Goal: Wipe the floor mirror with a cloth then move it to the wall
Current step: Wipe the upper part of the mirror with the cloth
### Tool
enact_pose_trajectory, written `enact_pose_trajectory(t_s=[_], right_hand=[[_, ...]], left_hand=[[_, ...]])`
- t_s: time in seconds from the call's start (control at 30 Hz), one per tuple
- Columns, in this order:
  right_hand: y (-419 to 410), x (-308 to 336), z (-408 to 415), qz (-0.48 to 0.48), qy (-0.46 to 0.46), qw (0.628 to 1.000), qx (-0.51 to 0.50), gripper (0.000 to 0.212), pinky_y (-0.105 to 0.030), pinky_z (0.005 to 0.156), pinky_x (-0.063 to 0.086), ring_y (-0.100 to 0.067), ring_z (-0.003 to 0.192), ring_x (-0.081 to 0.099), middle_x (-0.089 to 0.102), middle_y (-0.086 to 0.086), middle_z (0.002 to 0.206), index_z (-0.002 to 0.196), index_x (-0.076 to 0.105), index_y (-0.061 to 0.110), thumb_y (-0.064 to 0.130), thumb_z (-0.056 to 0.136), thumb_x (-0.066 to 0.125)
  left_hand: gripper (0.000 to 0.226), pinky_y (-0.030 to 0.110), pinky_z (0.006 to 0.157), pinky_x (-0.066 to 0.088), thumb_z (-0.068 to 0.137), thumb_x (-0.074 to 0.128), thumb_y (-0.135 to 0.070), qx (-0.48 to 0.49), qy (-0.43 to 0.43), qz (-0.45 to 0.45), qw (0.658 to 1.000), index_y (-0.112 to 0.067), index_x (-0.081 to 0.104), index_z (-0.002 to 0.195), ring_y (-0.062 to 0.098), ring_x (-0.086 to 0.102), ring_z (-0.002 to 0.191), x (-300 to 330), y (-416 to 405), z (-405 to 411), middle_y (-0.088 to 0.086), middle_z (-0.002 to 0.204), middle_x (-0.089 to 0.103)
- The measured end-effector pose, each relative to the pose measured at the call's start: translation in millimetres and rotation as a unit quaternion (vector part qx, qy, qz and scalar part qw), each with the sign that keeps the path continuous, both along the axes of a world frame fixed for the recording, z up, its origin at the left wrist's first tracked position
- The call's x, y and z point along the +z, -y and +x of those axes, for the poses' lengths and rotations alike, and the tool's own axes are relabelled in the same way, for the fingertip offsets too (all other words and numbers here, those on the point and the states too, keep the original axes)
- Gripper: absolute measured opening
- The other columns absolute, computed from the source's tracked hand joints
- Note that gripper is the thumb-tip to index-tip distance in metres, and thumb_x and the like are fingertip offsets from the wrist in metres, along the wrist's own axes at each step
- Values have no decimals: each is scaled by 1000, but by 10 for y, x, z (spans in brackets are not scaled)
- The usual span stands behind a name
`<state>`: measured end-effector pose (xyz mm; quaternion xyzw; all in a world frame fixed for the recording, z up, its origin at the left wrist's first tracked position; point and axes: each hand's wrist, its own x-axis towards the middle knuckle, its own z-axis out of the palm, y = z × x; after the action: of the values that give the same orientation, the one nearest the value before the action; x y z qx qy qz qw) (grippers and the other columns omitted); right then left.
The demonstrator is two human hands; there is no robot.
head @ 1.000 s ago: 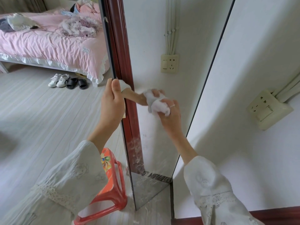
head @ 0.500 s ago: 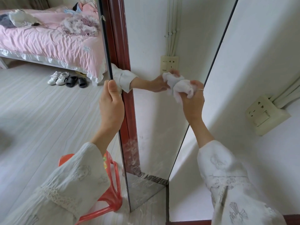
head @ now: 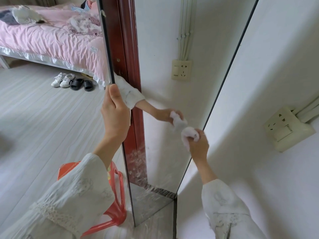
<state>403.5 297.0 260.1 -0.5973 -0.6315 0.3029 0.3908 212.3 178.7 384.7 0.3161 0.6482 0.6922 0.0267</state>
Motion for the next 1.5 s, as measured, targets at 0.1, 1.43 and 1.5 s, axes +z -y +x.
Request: enact_pose_trajectory(t_s=[0.1, 1.43, 1.5], right_hand=[[-242, 488, 36, 78, -73, 994, -30, 28, -7, 67, 33, -19, 95, 55, 60, -8, 110, 111, 60, 7, 3, 84, 55], [-755, -178, 308, -106, -105, 979, -140, 32, -34, 86, 48, -30, 102, 59, 61, -17, 111, 115, 54, 3, 1, 83, 49], [-875, 150, 258, -24, -204, 968, -143, 34, -28, 80, 48, -24, 93, 58, 59, -11, 108, 113, 54, 6, -2, 81, 49]], left_hand=[[37, 12, 56, 31, 101, 19, -25, 16, -8, -3, 1000, -26, 26, 65, -3, 34, 52, -4, -10, 32, -9, 61, 27], [38, 11, 51, 31, 99, 14, -30, 83, -36, -16, 996, -22, 26, 64, 1, 34, 48, -111, -107, 22, -4, 58, 32], [38, 12, 50, 31, 99, 14, -30, 85, -37, -14, 996, -23, 26, 63, 2, 32, 47, -111, -116, 21, -4, 57, 32]])
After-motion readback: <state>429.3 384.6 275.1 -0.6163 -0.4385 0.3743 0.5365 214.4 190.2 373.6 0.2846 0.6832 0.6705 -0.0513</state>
